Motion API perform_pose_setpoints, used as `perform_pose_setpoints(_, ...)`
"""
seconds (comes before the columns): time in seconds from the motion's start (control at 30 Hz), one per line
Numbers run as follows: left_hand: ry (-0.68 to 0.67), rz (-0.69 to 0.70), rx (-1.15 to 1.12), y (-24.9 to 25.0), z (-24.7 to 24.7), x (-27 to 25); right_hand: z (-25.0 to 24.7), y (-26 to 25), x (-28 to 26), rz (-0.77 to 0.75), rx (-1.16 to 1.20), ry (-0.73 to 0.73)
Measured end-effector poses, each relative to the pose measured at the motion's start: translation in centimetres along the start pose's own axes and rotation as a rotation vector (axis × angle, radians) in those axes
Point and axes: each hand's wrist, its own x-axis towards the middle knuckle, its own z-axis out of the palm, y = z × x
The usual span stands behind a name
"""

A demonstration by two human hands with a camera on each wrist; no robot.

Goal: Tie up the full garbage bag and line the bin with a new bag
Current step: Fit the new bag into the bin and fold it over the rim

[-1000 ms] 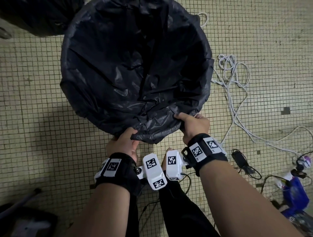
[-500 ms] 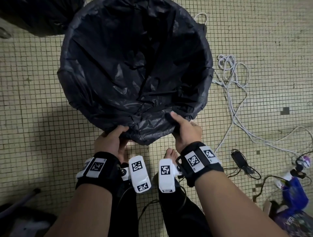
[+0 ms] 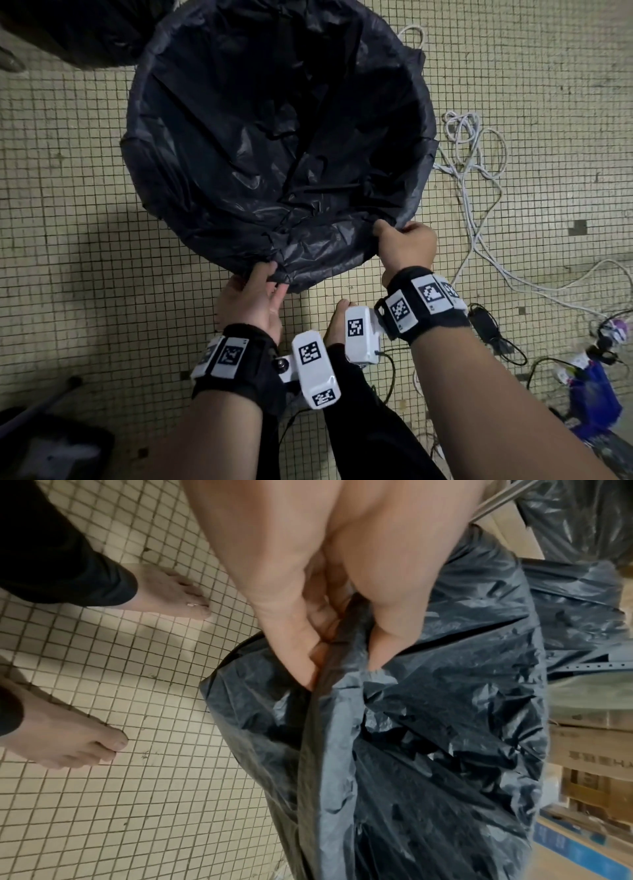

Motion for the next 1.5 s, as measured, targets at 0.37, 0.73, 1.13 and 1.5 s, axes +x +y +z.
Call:
perform_pose_setpoints(0.37,0.035,-0.019,0.002,1.8,-0.5,1.7,0.7,1.2,-0.7,0.293,0.391,-0.163)
perform_pose_setpoints(0.73,-0.081,-0.092,0.174,6.1,-2.3,4.1,1.8,3.1,-3.7,0.452,0.691,-0.340)
perform_pose_setpoints(1.13,-0.189,-0.056,-0.060,3.3,-2.7,0.3,-0.1,3.3,-3.3,0.459,0.668,-0.335)
perform_pose_setpoints(1.5,-0.031,-0.001,-0.058,-0.4,0.9,-1.6,-0.9,0.0,-0.4,0.220,0.369,-0.178)
